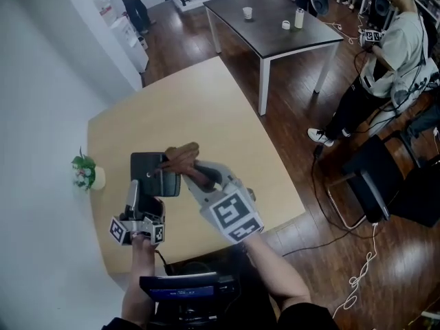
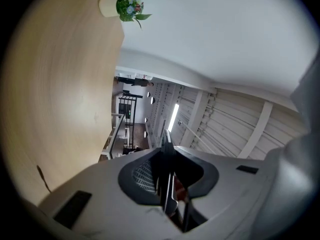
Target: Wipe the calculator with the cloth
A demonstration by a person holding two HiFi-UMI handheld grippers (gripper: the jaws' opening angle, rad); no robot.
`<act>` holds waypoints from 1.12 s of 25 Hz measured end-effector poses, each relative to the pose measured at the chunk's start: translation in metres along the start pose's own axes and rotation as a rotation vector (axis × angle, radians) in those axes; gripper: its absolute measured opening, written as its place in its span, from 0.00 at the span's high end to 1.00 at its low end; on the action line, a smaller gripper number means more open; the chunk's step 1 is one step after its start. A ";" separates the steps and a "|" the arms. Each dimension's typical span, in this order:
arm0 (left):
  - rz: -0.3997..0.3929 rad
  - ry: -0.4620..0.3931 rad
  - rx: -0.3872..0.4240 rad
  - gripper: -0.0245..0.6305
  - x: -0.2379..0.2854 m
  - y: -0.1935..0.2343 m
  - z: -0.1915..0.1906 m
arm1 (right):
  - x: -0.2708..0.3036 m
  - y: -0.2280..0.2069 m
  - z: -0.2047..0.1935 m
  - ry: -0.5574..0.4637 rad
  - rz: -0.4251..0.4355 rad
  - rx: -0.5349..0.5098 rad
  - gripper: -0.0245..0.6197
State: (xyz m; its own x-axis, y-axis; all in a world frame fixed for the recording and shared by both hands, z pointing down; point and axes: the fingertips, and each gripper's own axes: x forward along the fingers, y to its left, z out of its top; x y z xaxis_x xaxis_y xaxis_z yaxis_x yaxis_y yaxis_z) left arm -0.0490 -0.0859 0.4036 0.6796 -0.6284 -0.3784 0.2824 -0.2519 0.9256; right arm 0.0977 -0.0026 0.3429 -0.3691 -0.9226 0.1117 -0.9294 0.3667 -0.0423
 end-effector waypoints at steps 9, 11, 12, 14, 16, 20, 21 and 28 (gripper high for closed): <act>0.000 0.011 -0.011 0.86 -0.004 0.004 -0.015 | 0.035 0.009 -0.017 0.138 -0.004 -0.129 0.83; 0.002 -0.017 -0.027 0.87 -0.008 0.008 -0.007 | 0.031 0.029 -0.028 0.156 0.030 -0.153 0.83; 0.002 -0.033 -0.034 0.87 -0.009 0.009 -0.003 | 0.029 0.042 -0.035 0.168 0.058 -0.158 0.83; 0.008 -0.052 -0.033 0.86 -0.009 0.011 0.003 | 0.023 0.068 -0.054 0.202 0.129 -0.160 0.83; 0.017 -0.051 -0.023 0.86 -0.008 0.013 0.004 | 0.009 0.095 -0.080 0.255 0.229 -0.143 0.83; 0.020 -0.042 -0.003 0.86 -0.009 0.011 0.006 | -0.013 0.091 -0.087 0.245 0.287 0.023 0.83; 0.018 -0.035 0.005 0.86 -0.010 0.009 0.006 | -0.014 0.071 -0.072 0.199 0.238 0.055 0.83; -0.006 0.019 0.018 0.87 -0.006 0.003 -0.016 | 0.024 -0.007 -0.005 0.067 0.031 -0.006 0.83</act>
State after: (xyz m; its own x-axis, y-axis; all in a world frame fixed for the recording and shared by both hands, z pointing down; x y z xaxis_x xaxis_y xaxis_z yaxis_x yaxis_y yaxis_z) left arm -0.0413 -0.0708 0.4087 0.6907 -0.6129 -0.3839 0.2746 -0.2688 0.9232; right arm 0.0957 -0.0266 0.3512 -0.3969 -0.9008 0.1764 -0.9173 0.3962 -0.0406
